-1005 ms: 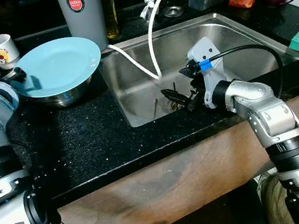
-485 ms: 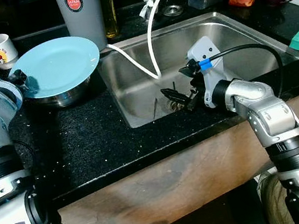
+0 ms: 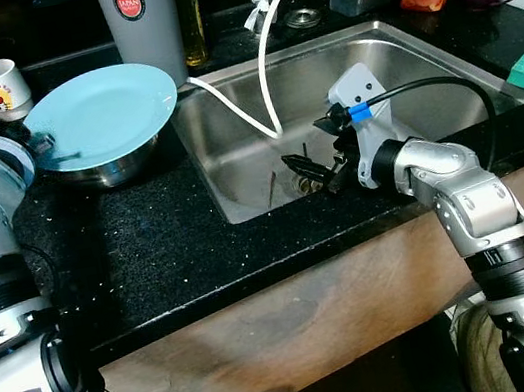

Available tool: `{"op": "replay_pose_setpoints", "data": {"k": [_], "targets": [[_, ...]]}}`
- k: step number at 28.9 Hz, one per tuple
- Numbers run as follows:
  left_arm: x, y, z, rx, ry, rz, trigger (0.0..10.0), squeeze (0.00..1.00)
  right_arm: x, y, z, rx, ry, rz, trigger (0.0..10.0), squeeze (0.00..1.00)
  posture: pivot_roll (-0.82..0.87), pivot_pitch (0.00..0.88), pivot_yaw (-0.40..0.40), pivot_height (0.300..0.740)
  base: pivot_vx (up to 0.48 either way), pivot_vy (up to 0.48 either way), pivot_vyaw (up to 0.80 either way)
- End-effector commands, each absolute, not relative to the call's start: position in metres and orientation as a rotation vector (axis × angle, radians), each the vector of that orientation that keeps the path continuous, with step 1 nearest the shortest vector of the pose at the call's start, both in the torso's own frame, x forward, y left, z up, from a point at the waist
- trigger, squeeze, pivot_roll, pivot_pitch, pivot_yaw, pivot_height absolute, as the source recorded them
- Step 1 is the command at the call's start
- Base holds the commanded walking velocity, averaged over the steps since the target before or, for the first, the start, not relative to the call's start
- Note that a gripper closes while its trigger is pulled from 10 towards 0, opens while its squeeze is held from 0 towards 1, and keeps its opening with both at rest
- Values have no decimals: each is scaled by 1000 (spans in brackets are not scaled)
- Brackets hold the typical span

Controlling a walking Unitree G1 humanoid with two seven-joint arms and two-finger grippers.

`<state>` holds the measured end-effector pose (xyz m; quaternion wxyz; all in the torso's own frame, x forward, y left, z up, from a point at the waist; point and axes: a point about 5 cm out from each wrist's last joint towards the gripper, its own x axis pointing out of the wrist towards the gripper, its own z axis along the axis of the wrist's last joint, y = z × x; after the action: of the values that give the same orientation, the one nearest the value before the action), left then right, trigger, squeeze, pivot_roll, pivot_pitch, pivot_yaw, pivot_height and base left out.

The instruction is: Kitchen organization

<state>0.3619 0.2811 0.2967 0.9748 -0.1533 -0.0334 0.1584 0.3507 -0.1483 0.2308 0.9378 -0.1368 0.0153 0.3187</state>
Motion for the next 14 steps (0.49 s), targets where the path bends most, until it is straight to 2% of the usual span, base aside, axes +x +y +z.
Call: {"op": "replay_pose_setpoints", "data": {"k": [1,3,6,7,8,9,10,11,12,14], "targets": [[359,282,311,-266,-141,327,0,0,352,-148,232,-272,23,656,10000,0,32,69,-19,740,0,0,0],[359,278,321,-281,-207,297,0,0,352,-148,232,-269,21,655,10000,0,34,71,-19,740,0,0,0],[361,254,331,-240,-248,138,0,0,353,-148,233,-267,19,653,10000,0,35,71,-20,740,0,0,0],[362,210,330,-38,-255,-107,392,0,353,-148,233,-266,17,652,10000,0,36,71,-21,740,0,0,0],[361,197,329,39,-267,-170,392,0,353,-148,233,-266,17,652,10000,0,36,71,-21,740,0,0,0],[361,197,329,39,-267,-170,392,0,353,-148,233,-266,17,652,10000,0,36,71,-21,740,0,0,0],[358,180,329,143,-288,-244,10000,745,353,-148,233,-266,16,651,10000,0,32,71,-17,740,0,0,0],[357,174,328,182,-295,-274,10000,745,353,-148,233,-266,15,651,10000,0,32,71,-17,740,0,0,0],[354,164,329,257,-318,-326,10000,1000,353,-148,234,-265,14,649,10000,0,32,71,-17,740,0,0,0],[347,149,330,371,-365,-414,10000,1000,353,-149,234,-265,13,646,10000,0,31,70,-12,740,0,0,0]]}}
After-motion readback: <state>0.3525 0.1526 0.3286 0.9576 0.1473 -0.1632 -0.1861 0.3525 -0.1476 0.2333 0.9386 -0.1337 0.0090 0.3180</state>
